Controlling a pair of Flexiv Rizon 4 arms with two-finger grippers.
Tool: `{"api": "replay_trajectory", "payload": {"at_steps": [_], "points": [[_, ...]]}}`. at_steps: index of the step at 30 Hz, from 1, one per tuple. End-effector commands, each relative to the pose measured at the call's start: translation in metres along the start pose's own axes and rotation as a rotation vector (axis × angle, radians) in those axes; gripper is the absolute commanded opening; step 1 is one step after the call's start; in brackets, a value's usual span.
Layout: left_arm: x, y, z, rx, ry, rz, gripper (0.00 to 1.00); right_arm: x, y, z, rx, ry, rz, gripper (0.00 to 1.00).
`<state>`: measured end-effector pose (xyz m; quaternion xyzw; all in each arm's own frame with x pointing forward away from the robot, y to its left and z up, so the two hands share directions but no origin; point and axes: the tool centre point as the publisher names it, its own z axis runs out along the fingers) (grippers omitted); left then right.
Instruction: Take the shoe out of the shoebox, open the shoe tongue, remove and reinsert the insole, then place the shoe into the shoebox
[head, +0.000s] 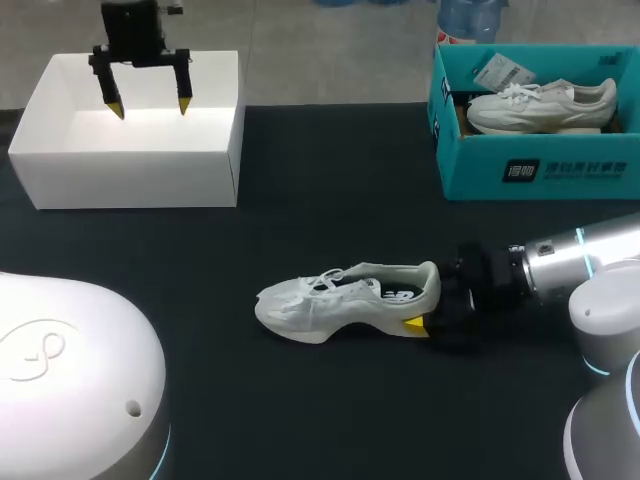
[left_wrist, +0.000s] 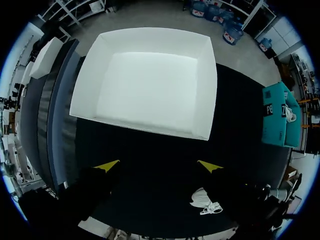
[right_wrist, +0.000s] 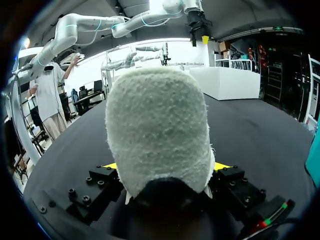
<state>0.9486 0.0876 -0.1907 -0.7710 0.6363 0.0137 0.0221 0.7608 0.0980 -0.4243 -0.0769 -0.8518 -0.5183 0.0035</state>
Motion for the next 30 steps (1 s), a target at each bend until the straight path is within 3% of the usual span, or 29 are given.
{"api": "replay_trajectory", "payload": {"at_steps": [1, 9, 17, 30], "points": [[0.012, 0.045, 0.000, 0.078, 0.011, -0.027, 1.00, 0.000, 0.001, 0.001, 0.004, 0.000, 0.000, 0.00], [0.036, 0.110, 0.018, 0.039, 0.045, 0.008, 1.00, 0.000, 0.001, 0.001, 0.004, 0.000, 0.000, 0.00], [0.056, 0.178, 0.050, -0.010, -0.019, 0.167, 1.00, 0.000, 0.001, 0.001, 0.004, 0.000, 0.000, 0.00], [0.056, 0.178, 0.050, -0.010, -0.019, 0.167, 1.00, 0.000, 0.001, 0.001, 0.004, 0.000, 0.000, 0.00]]}}
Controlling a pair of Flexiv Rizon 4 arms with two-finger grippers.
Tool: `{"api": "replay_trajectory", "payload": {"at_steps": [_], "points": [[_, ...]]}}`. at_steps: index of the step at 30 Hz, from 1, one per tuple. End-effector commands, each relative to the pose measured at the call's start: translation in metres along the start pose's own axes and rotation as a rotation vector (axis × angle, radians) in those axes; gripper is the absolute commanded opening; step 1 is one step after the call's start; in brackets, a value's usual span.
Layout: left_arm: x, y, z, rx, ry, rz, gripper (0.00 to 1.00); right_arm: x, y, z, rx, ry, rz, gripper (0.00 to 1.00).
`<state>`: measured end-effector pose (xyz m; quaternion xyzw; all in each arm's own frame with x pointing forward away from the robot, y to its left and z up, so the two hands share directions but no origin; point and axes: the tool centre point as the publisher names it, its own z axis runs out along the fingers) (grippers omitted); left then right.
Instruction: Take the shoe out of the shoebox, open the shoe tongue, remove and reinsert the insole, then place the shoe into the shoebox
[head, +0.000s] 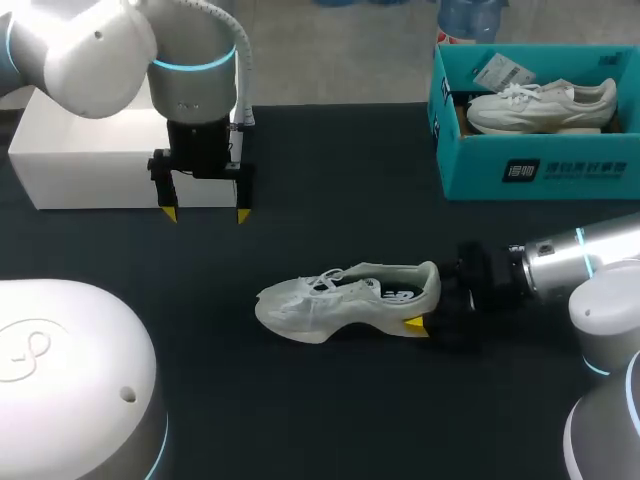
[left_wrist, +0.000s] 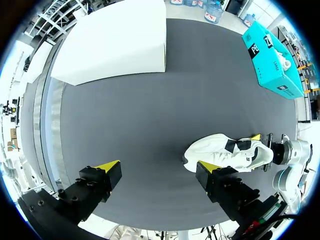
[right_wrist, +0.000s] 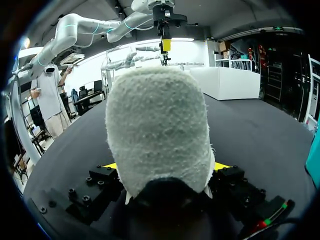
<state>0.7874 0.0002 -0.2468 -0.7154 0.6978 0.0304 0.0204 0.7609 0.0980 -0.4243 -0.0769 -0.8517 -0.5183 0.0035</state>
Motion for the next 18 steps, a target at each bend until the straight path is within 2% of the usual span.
{"api": "replay_trajectory", "payload": {"at_steps": [1, 10, 12, 18], "points": [[-0.002, 0.003, 0.000, 0.010, 0.002, 0.000, 1.00, 0.000, 0.001, 0.001, 0.004, 0.000, 0.000, 0.00], [-0.002, 0.003, 0.000, 0.010, 0.002, 0.000, 1.00, 0.000, 0.001, 0.001, 0.004, 0.000, 0.000, 0.00], [0.004, 0.007, 0.002, 0.037, 0.002, -0.019, 1.00, 0.000, 0.001, 0.001, 0.004, 0.000, 0.000, 0.00], [0.035, 0.010, 0.016, 0.023, 0.017, -0.070, 1.00, 0.000, 0.001, 0.001, 0.004, 0.000, 0.000, 0.00]]}}
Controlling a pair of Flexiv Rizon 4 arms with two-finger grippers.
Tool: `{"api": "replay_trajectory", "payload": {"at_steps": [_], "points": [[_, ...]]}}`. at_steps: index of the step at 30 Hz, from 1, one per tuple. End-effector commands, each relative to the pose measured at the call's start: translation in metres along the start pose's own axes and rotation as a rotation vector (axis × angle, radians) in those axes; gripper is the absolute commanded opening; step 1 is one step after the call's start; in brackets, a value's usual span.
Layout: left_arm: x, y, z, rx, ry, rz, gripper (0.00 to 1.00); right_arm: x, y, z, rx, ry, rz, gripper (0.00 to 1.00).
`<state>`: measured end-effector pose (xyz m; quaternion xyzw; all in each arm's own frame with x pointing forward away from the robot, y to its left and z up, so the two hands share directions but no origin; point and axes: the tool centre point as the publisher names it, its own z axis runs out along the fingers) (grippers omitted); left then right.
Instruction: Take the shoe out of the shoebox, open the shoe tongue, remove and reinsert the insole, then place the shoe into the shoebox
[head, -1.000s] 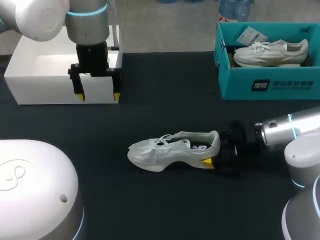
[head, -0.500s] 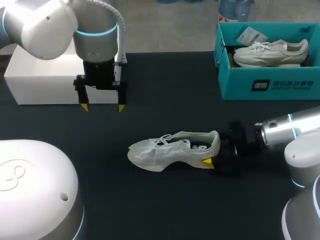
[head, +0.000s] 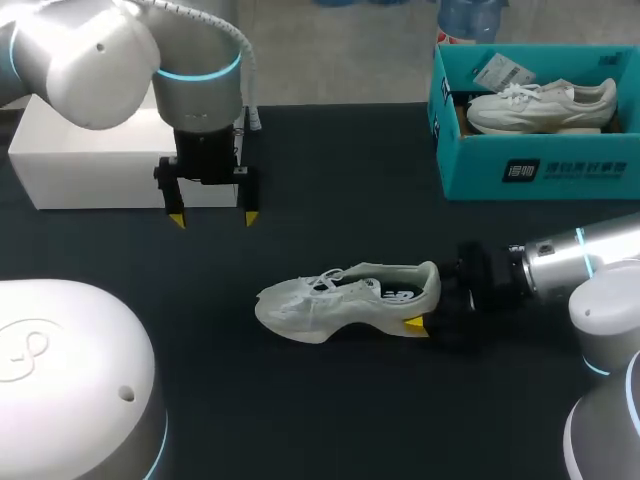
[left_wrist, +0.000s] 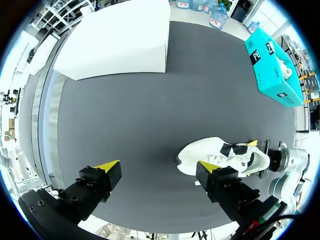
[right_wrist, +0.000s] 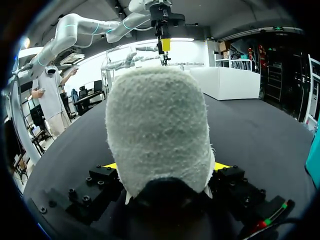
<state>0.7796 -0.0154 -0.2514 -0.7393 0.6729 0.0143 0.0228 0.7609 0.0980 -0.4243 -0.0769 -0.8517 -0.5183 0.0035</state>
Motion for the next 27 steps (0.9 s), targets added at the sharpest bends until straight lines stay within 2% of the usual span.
{"api": "replay_trajectory", "payload": {"at_steps": [1, 4, 11, 27], "points": [[0.025, 0.005, 0.015, -0.003, -0.002, -0.001, 1.00, 0.000, 0.001, 0.001, 0.004, 0.000, 0.000, 0.00], [0.045, 0.010, 0.021, -0.028, 0.016, 0.023, 1.00, 0.000, 0.001, 0.001, 0.004, 0.000, 0.000, 0.00], [0.097, 0.022, 0.034, -0.031, 0.013, 0.143, 1.00, 0.000, 0.001, 0.001, 0.004, 0.000, 0.000, 0.00], [0.177, 0.045, 0.045, -0.015, 0.022, 0.259, 1.00, 0.000, 0.001, 0.001, 0.004, 0.000, 0.000, 0.00]]}}
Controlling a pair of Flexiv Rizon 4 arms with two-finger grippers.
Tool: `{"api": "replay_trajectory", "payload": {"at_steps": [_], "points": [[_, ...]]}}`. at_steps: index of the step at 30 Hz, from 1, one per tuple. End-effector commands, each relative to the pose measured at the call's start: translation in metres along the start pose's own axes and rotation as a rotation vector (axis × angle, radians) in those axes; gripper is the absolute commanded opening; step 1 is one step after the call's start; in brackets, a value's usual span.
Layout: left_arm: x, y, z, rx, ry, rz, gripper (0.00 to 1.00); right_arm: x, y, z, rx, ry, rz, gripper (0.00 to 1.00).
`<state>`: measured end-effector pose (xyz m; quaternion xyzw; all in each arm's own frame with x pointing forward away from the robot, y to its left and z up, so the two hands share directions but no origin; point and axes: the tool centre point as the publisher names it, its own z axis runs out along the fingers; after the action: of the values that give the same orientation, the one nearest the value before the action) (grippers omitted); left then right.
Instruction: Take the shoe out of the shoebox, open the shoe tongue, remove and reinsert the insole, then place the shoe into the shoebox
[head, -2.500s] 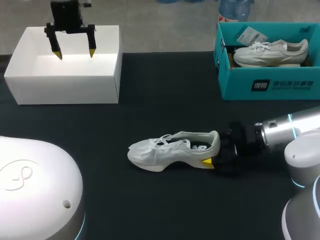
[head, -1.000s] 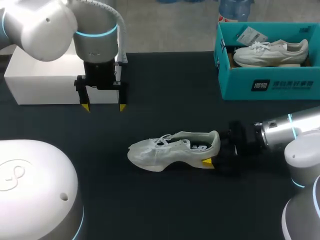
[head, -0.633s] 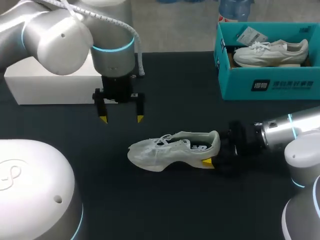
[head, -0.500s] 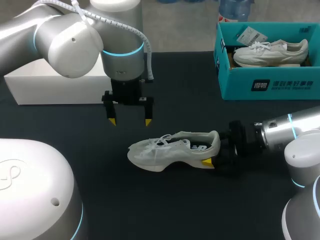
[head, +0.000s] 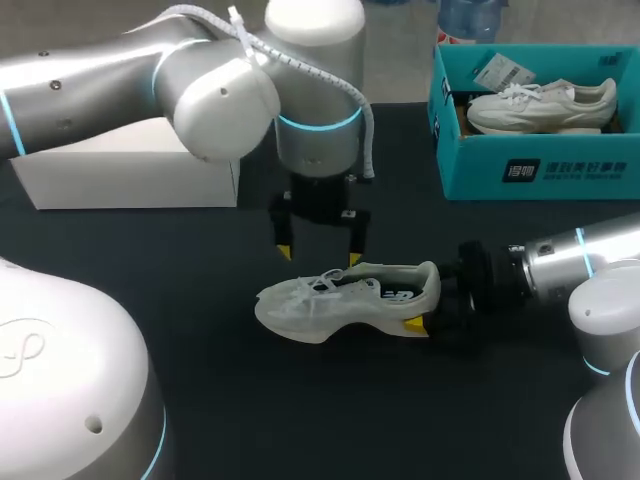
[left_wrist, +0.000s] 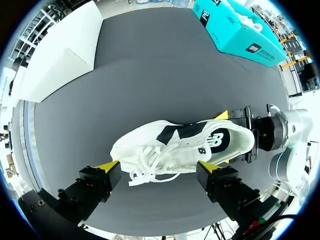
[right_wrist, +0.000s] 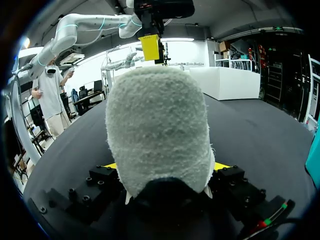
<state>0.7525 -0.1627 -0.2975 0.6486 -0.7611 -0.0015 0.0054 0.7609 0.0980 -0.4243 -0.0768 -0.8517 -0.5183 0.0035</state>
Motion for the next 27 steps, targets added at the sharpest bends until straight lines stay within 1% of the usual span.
{"api": "replay_trajectory", "payload": {"at_steps": [1, 7, 14, 19, 27], "points": [[0.036, -0.004, 0.010, 0.001, -0.033, 0.012, 1.00, 0.000, 0.001, 0.001, 0.004, 0.000, 0.000, 0.00], [0.056, -0.005, 0.022, 0.011, -0.061, 0.047, 1.00, 0.000, 0.001, 0.001, 0.004, 0.000, 0.000, 0.00], [0.068, -0.010, 0.039, 0.025, -0.084, 0.077, 1.00, 0.000, 0.001, 0.001, 0.004, 0.000, 0.000, 0.00], [0.069, -0.016, 0.050, 0.038, -0.141, 0.082, 1.00, 0.000, 0.001, 0.001, 0.004, 0.000, 0.000, 0.00], [0.061, -0.017, 0.062, 0.069, -0.217, 0.073, 1.00, 0.000, 0.001, 0.001, 0.004, 0.000, 0.000, 0.00]]}}
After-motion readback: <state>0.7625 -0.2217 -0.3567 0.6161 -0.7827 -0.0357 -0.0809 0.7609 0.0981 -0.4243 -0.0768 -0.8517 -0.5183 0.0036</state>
